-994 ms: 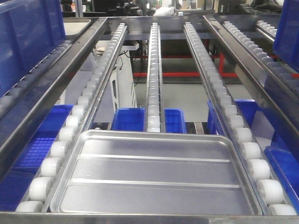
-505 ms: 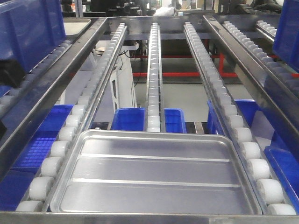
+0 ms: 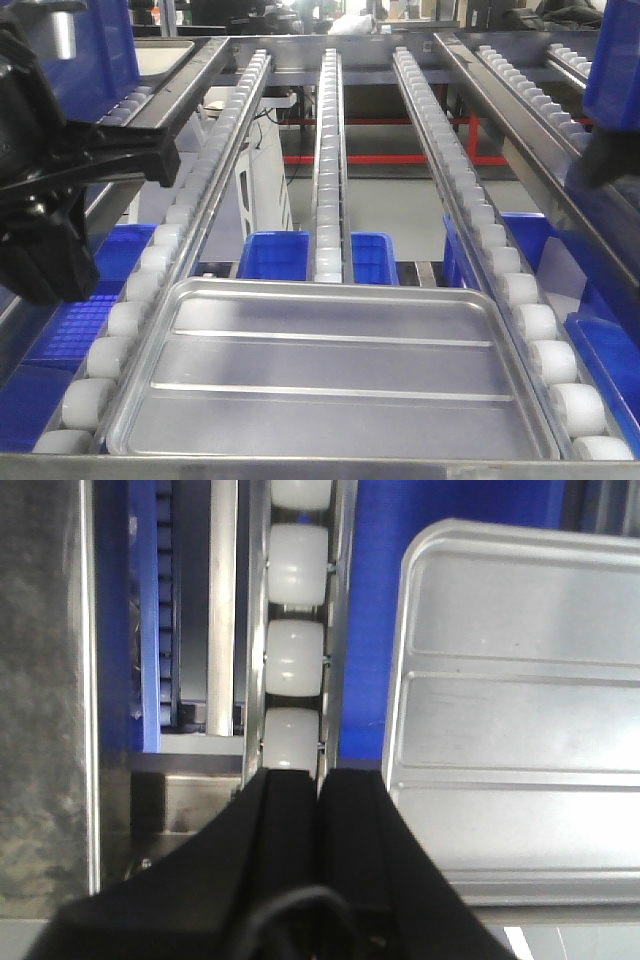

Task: Grab silver tray and stack on right shelf
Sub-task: 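Move both grippers down over the tray's two side rims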

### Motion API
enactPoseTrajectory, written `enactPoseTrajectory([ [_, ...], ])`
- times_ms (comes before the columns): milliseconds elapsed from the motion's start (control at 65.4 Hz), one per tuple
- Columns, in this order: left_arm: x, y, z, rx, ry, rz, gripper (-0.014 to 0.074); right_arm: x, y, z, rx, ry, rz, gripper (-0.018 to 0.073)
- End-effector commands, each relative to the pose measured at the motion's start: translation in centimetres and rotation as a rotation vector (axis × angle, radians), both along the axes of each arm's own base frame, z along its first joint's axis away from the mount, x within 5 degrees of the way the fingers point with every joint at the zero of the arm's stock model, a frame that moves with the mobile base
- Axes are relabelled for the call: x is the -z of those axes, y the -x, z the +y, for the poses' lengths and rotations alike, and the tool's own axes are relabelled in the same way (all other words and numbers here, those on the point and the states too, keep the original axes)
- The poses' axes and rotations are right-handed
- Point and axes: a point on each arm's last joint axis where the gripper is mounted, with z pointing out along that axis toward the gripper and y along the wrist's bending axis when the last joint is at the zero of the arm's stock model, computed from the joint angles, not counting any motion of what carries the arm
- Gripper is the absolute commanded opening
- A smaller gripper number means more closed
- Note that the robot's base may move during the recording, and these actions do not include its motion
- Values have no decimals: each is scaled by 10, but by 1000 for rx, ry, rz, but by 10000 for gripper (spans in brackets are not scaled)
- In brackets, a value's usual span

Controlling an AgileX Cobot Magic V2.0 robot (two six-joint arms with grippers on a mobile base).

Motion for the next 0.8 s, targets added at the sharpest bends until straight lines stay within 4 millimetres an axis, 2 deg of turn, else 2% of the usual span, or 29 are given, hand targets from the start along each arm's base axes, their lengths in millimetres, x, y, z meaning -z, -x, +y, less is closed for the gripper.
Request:
enactPoseTrajectory([
  [0,-14,-1,-5,0,52,-43,-94,-9,-8,15,-14,-32,-56,77],
  [183,-4,-6,-9,-21,36,-16,-93,-1,-19,33,-22,-17,-27,77],
  [382,2,-16,-22,-2,7,-14,-93,-6,-34,45,-49,-26,-54,77],
  [520,4,-24,-29,-1,-5,-8,-94,2,-39,57,-92,-22,-55,77],
  [780,4,-26,-30,7,-8,-22,-94,8,-38,56,-91,9,-8,77],
])
